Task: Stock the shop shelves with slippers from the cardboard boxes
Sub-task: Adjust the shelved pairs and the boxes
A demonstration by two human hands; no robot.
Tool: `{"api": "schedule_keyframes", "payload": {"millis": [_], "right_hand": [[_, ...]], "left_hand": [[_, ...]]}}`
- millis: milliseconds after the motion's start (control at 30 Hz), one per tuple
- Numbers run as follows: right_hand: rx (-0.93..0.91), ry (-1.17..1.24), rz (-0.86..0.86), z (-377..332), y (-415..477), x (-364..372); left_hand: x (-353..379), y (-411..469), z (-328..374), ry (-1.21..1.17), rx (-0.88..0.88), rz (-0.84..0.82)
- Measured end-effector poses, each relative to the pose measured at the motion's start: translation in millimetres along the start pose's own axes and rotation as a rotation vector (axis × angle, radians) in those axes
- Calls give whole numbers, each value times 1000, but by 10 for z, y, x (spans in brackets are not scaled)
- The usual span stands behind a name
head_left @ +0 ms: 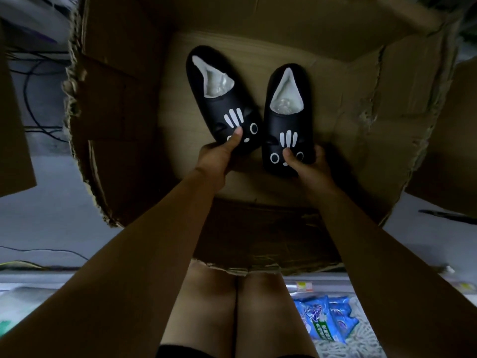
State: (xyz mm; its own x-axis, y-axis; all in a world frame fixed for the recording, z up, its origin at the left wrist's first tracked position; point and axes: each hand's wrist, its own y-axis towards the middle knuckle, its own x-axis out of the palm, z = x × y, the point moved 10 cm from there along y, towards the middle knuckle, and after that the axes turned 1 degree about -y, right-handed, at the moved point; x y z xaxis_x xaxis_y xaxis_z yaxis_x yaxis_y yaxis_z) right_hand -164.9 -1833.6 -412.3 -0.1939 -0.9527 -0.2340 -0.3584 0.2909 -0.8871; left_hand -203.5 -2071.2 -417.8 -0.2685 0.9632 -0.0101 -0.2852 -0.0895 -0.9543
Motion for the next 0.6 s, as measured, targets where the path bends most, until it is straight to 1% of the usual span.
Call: {"api": "schedule_keyframes", "payload": {"millis": [67,200,300,367,467,600], "right_hand": [[3,29,-23,-3,-23,44],[15,44,-43,-39,-62,21],[28,87,-137,-204,-243,122],[55,171,-151,-300,-374,184],[68,216,-144,-405,-644,196],[-20,164,-219,-488,-1164,173]], "left_hand": [[1,34,-12,-31,-9,21],[11,-28,55,-32,-38,0],[-84,-117,222,-56,8,37],[-166,-224,320,-74,28,44],[-272,-569,405,-71,21,12],[-508,-1273,401,-92,43,-69]]}}
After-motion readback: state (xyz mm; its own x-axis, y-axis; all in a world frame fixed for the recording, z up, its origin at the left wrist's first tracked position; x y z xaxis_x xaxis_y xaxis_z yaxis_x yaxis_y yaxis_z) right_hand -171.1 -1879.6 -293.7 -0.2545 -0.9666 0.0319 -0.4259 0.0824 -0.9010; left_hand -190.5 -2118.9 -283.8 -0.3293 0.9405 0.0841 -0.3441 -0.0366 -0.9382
